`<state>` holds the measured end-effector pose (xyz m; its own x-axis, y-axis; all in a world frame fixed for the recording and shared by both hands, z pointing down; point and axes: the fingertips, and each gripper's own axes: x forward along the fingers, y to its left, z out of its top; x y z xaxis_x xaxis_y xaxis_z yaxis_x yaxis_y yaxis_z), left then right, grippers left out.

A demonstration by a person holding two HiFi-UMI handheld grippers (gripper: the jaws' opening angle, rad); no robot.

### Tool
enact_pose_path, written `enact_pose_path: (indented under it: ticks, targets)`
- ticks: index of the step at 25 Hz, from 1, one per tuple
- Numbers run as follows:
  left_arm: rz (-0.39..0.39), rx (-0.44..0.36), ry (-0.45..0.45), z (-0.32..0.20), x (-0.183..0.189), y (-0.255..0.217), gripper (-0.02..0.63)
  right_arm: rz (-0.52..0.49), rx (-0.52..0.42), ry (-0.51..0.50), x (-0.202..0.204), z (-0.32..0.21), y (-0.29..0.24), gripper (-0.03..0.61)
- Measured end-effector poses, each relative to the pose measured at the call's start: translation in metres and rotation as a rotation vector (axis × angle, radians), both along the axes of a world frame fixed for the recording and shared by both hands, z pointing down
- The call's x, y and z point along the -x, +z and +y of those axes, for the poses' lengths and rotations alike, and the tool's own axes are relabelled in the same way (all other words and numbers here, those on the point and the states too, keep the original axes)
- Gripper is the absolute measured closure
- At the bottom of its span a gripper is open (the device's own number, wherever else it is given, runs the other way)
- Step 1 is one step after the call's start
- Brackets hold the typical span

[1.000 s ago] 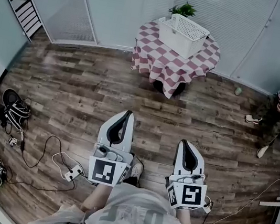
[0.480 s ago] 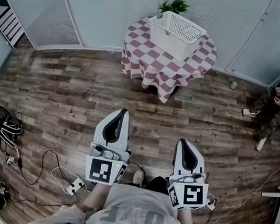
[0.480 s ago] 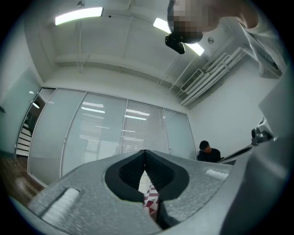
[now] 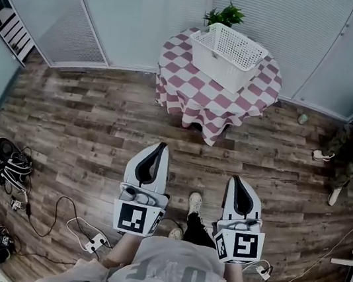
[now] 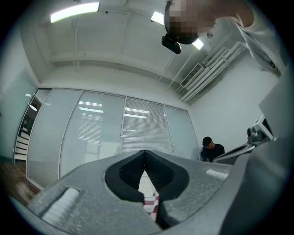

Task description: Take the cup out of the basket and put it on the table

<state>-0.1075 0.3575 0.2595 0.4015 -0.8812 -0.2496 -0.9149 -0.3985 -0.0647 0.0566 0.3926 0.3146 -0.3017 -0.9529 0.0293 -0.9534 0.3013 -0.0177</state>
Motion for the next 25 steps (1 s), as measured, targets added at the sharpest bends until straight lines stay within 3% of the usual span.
enact_pose_path:
  ticks: [6,16,25]
  targets:
    - [-0.033,0.024,-0.023,-0.067,-0.021,-0.006,0.609,-0.028,-0.035,-0.012,-0.023,-0.069,-0.015,0.569]
    - [-0.038,-0.011,0.011,-0.163,-0.076,-0.015,0.609,-0.015,-0.014,-0.050,-0.063,-0.162,-0.012,0.569]
    - [-0.036,-0.003,-0.022,-0.206,-0.091,-0.006,0.609,-0.017,-0.028,-0.070,-0.083,-0.212,-0.005,0.569]
